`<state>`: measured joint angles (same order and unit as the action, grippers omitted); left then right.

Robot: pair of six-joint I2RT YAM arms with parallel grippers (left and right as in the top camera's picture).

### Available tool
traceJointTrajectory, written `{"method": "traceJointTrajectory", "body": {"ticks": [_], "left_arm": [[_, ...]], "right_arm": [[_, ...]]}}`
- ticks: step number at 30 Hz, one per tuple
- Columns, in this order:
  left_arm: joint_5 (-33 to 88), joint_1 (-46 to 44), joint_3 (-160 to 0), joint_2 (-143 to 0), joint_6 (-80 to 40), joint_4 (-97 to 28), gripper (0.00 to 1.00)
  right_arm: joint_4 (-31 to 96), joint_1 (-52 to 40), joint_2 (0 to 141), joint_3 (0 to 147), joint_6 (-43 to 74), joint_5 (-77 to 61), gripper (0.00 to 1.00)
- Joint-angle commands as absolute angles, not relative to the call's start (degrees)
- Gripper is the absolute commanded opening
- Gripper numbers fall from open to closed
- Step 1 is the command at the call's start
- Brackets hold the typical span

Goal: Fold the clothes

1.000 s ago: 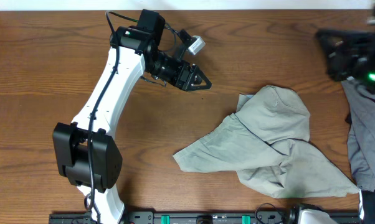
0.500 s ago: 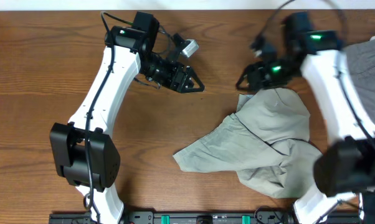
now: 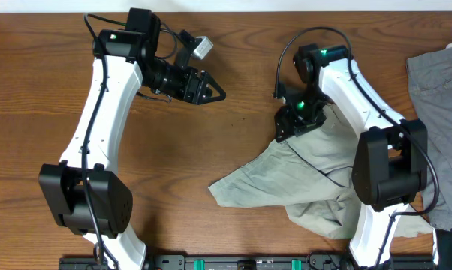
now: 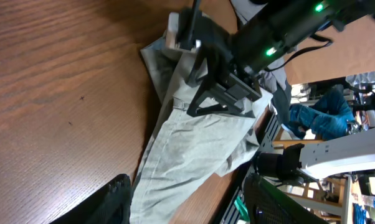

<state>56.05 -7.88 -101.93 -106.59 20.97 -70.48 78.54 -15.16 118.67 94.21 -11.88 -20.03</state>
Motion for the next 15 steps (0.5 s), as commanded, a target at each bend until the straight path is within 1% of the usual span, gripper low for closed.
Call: {"method": "traceJointTrajectory", "body": {"ticks": [1, 2, 5, 10, 11, 15], "left_arm": [[55.6, -7.4, -102.7, -104.9, 21.1, -70.7, 0.60], [55.6, -7.4, -102.7, -104.9, 21.1, -70.7, 0.60], [55.6, -7.4, -102.7, -104.9, 21.1, -70.7, 0.60], [55.6, -7.4, -102.7, -104.9, 21.1, -70.7, 0.60], [55.6, -7.4, -102.7, -104.9, 21.1, -70.7, 0.60], [55.6, -7.4, -102.7, -104.9, 21.1, -70.7, 0.60]], "right_arm": [[78.8, -15.9, 118.6, 90.3, -13.2, -19.7, 0.58], [78.8, -16.0, 118.6, 89.0, -13.6, -20.7, 0.54], [78.7, -16.6, 118.6, 85.8, -15.4, -22.9, 0.47], [78.4, -17.4, 118.4, 85.4, -17.9, -26.6, 0.42], [78.3, -17.4, 118.3, 85.5, -17.9, -26.6, 0.40], [77.1, -17.4, 117.1, 86.5, -18.3, -27.7, 0.20]]}}
